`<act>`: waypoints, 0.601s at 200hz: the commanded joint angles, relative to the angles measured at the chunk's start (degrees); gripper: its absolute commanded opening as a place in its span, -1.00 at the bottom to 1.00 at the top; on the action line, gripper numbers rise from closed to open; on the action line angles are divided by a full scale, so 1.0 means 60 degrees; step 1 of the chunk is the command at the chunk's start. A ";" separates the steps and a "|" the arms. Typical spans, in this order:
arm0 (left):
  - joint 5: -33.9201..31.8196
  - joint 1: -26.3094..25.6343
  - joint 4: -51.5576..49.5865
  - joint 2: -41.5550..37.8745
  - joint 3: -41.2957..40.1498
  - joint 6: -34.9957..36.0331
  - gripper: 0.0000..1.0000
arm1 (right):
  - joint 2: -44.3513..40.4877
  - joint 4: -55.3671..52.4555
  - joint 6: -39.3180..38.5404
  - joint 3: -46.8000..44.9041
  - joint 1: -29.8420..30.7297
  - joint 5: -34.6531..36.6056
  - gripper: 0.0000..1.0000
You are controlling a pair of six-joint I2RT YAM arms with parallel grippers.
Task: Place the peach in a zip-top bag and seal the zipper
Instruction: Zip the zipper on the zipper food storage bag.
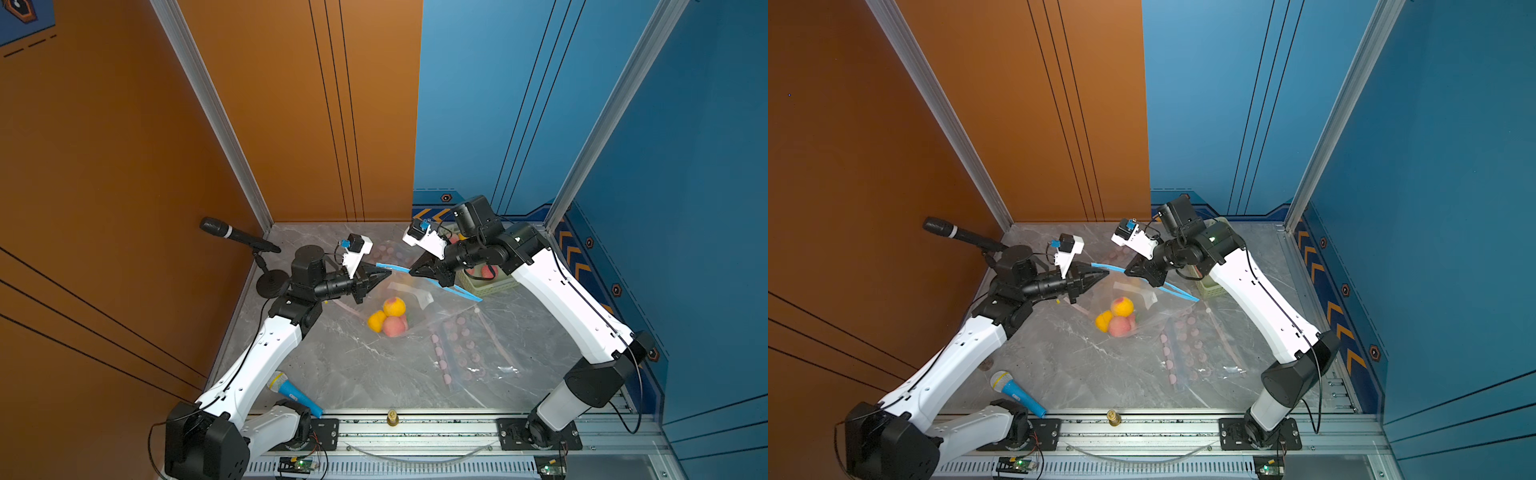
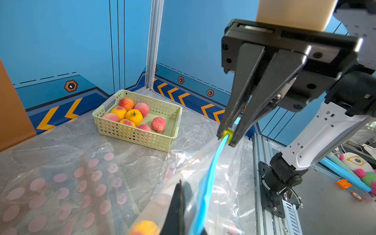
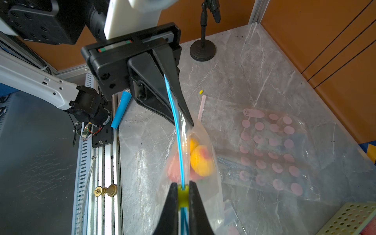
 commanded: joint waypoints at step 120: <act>-0.0910 0.0855 -0.0032 -0.0753 -0.0423 -0.0226 -1.00 | -0.1112 -0.0665 -0.0124 -0.1075 -0.0509 0.0715 -1.00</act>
